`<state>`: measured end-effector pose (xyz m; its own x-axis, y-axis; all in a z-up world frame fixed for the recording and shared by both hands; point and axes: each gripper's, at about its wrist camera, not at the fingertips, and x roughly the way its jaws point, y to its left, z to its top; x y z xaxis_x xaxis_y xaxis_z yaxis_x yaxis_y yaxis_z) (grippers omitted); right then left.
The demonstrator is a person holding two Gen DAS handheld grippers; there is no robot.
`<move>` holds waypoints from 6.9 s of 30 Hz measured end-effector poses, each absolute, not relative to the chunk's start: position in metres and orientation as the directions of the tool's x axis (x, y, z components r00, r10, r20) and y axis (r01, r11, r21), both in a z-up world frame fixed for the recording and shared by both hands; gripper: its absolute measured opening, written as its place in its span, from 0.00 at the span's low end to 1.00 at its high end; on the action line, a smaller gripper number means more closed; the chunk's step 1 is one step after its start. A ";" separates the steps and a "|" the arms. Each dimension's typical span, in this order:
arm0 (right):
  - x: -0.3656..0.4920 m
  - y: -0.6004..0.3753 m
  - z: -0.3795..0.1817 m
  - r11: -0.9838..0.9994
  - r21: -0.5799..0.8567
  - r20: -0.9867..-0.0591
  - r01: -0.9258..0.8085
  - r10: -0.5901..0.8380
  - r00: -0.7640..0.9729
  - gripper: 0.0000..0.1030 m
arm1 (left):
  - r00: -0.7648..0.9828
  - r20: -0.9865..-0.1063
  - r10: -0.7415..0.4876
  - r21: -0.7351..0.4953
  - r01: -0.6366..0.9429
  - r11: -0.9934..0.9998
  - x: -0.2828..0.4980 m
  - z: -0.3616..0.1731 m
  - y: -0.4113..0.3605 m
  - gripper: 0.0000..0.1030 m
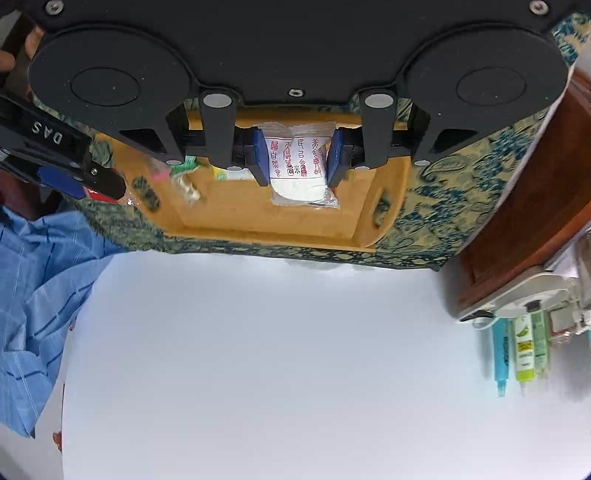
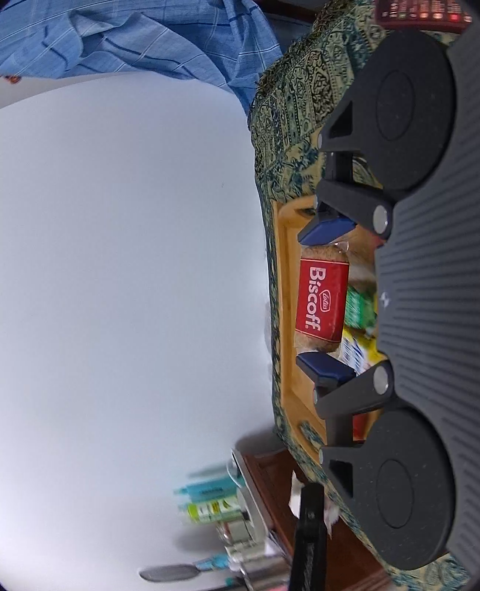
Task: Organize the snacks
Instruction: 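Carry the white packet and the Biscoff packet over the wooden tray, then lower both packets into the tray and open both grippers, then move both open grippers back toward the remaining snacks on the bedspread, then grasp the gold foil packet with the left gripper while the right approaches a red wafer bar, then grasp the red chocolate wafer bar with the right gripper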
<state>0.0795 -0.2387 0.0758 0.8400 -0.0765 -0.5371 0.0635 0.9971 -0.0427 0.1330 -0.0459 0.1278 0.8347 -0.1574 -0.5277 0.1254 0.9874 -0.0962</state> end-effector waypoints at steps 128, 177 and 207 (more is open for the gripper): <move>0.027 -0.215 0.051 0.994 -0.097 -0.662 -0.050 -0.027 0.749 1.00 | 0.754 -0.652 -0.073 -0.032 0.068 0.997 0.076 0.056 -0.037 0.95; 0.054 -0.189 0.000 0.960 -0.223 -0.796 -0.171 -0.078 0.600 0.97 | 0.738 -0.662 -0.134 -0.036 0.148 0.988 0.113 0.022 -0.049 0.37; 0.055 -0.207 0.011 0.995 -0.089 -0.794 -0.053 -0.039 0.607 0.33 | 0.751 -0.647 -0.133 -0.053 0.129 0.990 0.102 0.036 -0.046 0.16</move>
